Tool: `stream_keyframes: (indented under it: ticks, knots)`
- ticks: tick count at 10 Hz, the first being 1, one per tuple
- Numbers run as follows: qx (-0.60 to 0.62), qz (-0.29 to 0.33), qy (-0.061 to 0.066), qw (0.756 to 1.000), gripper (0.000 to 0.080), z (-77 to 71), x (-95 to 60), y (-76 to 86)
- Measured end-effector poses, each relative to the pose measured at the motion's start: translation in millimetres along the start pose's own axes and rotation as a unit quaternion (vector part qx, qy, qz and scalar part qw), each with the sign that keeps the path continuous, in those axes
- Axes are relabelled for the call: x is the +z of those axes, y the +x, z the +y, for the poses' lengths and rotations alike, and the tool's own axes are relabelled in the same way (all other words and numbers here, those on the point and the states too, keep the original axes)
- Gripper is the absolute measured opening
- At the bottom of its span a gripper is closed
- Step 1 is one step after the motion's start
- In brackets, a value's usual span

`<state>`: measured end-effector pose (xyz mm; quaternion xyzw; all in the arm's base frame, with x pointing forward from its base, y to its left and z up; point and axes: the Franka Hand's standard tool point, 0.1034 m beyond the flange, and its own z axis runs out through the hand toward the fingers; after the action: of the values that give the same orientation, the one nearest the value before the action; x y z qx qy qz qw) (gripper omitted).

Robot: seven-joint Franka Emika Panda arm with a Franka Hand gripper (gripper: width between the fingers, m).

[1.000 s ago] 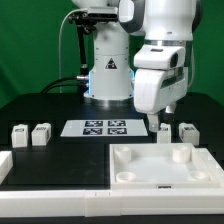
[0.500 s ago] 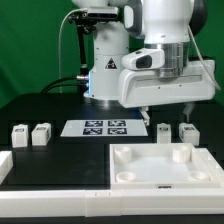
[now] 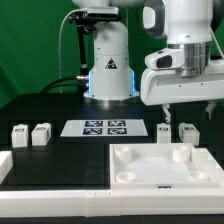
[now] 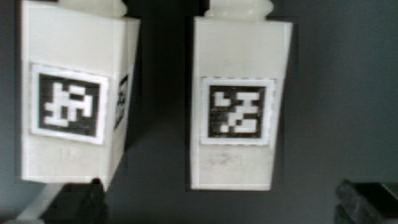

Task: Assemble one leg

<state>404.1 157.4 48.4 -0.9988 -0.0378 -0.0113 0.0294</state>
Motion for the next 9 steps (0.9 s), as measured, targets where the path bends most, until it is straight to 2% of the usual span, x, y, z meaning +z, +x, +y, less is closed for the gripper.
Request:
stream_keyframes:
  ticks: [3,4,6,7,9]
  knots:
    - [-0.003,-0.044,-0.008,0.999,0.0649,3.2,0.9,-4.5]
    - [-0.01,-0.105,-0.016,0.994,0.0649,7.0,0.9,-10.4]
    - [-0.01,-0.166,-0.02,0.986,0.0649,5.8,6.3,-7.5]
    - [-0.014,-0.238,-0.029,0.971,0.0649,4.1,5.7,-19.0]
    - [-0.018,-0.328,-0.036,0.944,0.0649,-2.8,6.2,-19.9]
